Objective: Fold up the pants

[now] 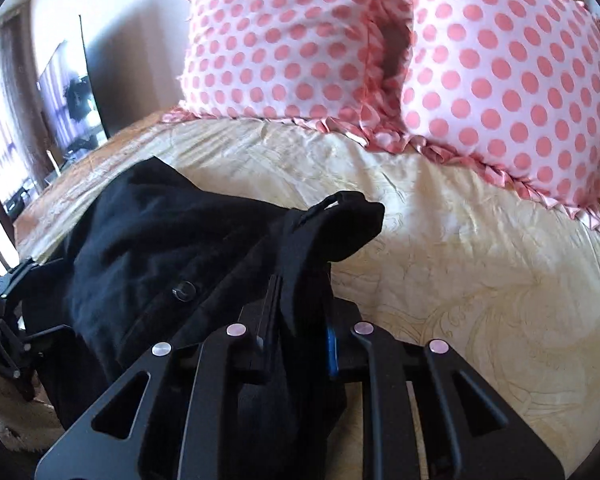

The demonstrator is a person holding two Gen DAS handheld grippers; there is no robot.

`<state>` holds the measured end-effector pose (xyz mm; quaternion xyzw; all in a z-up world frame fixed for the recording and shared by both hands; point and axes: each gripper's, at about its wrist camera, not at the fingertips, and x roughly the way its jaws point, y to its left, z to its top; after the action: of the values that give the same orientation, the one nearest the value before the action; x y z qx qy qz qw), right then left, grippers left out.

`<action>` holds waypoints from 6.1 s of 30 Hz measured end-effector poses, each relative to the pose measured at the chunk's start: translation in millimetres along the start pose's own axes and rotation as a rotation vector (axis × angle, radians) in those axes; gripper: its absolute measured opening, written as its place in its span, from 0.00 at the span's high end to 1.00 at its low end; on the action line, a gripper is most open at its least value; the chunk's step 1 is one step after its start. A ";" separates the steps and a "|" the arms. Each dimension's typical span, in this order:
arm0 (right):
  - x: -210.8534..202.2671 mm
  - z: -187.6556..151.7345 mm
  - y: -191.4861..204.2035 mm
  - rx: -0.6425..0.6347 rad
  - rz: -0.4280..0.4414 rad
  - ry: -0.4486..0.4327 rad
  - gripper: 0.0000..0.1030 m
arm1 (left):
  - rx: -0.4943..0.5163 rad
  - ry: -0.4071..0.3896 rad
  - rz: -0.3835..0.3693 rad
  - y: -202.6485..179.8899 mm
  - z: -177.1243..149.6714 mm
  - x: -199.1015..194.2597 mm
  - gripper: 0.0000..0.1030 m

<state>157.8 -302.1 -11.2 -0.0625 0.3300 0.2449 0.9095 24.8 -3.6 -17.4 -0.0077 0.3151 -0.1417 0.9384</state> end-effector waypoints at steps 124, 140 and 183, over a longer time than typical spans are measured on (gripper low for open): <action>18.3 -59.3 91.1 0.178 -0.283 0.005 0.01 | -0.084 0.201 0.290 -3.3 38.1 31.3 0.02; 16.8 -70.5 95.8 0.184 -0.318 -0.108 0.01 | -0.074 0.087 0.303 -6.4 24.3 22.0 0.02; 14.8 -76.4 97.6 0.189 -0.335 -0.146 0.01 | -0.097 0.075 0.328 -8.8 24.7 22.8 0.02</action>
<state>76.6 -232.0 -75.0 -0.0128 0.2695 0.0617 0.9609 54.5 -20.1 -10.1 0.0040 0.3532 0.0285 0.9351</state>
